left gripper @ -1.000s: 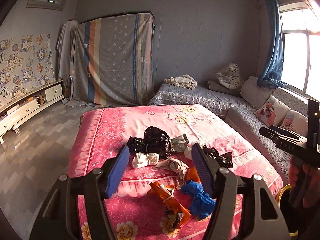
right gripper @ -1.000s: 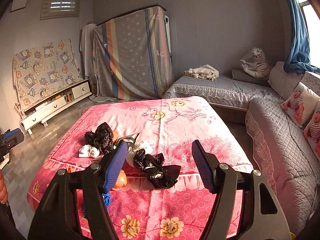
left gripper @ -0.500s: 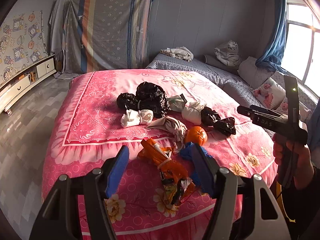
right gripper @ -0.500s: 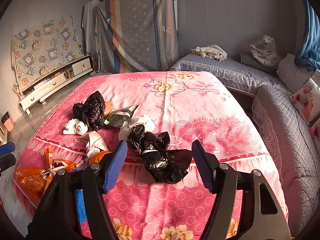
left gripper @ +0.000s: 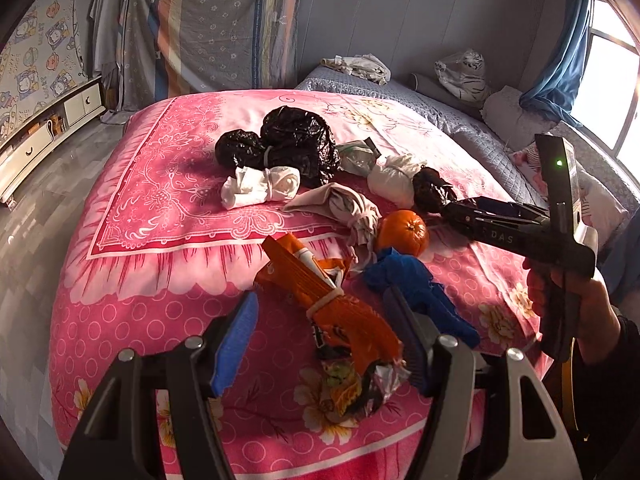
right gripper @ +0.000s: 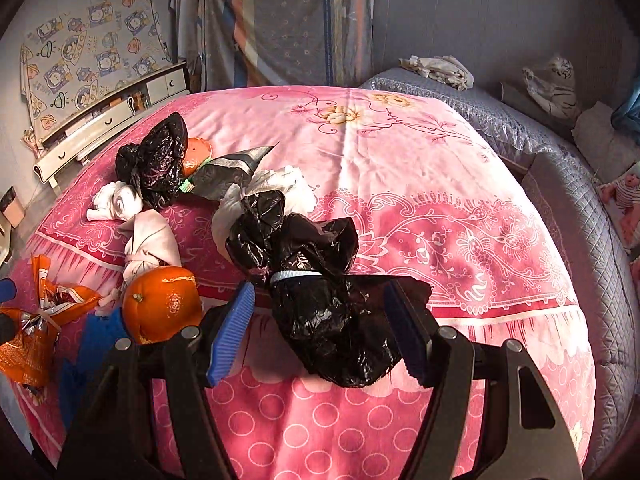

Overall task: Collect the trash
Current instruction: 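Grasp the black plastic bag with the right tool while the left tool grasps the orange wrapper, then lift and carry the black bag and orange wrapper toward the yellow-rimmed bin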

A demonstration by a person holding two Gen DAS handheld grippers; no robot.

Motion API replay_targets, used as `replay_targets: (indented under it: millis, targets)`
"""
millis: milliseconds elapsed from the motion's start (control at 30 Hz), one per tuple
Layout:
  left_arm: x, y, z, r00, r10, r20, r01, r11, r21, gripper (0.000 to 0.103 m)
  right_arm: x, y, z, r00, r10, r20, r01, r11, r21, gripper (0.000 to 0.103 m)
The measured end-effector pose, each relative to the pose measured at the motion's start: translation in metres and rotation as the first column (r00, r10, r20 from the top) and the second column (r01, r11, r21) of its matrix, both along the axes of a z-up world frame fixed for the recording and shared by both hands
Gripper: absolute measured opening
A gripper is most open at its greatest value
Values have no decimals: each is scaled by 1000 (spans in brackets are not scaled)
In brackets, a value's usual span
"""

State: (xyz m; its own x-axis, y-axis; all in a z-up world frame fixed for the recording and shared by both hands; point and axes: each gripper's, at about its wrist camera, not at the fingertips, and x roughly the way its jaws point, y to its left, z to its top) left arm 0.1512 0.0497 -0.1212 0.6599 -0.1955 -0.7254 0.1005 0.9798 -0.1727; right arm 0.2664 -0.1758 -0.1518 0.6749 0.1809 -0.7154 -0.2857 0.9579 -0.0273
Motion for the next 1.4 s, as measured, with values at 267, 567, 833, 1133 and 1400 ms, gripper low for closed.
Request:
replay_targets:
  millis: [267, 567, 833, 1133, 1400]
  targets:
    - [20, -4, -13, 999, 4, -43, -3, 1000, 11, 60, 19, 10, -12, 999, 29, -41, -30, 999, -15, 63]
    - [37, -10, -34, 993, -15, -115, 13, 1000, -13, 31, 34, 9, -25, 994, 32, -107, -33, 999, -5, 49]
    - [37, -2, -30, 996, 8, -89, -10, 1000, -17, 24, 34, 6, -21, 994, 33, -103, -31, 999, 21, 27]
    - [23, 14, 2, 998, 53, 21, -52, 998, -17, 24, 20, -3, 9, 999, 24, -40, -22, 998, 54, 26]
    - [18, 15, 18, 997, 52, 65, -51, 999, -15, 24, 3, -7, 29, 999, 24, -22, -22, 997, 76, 26]
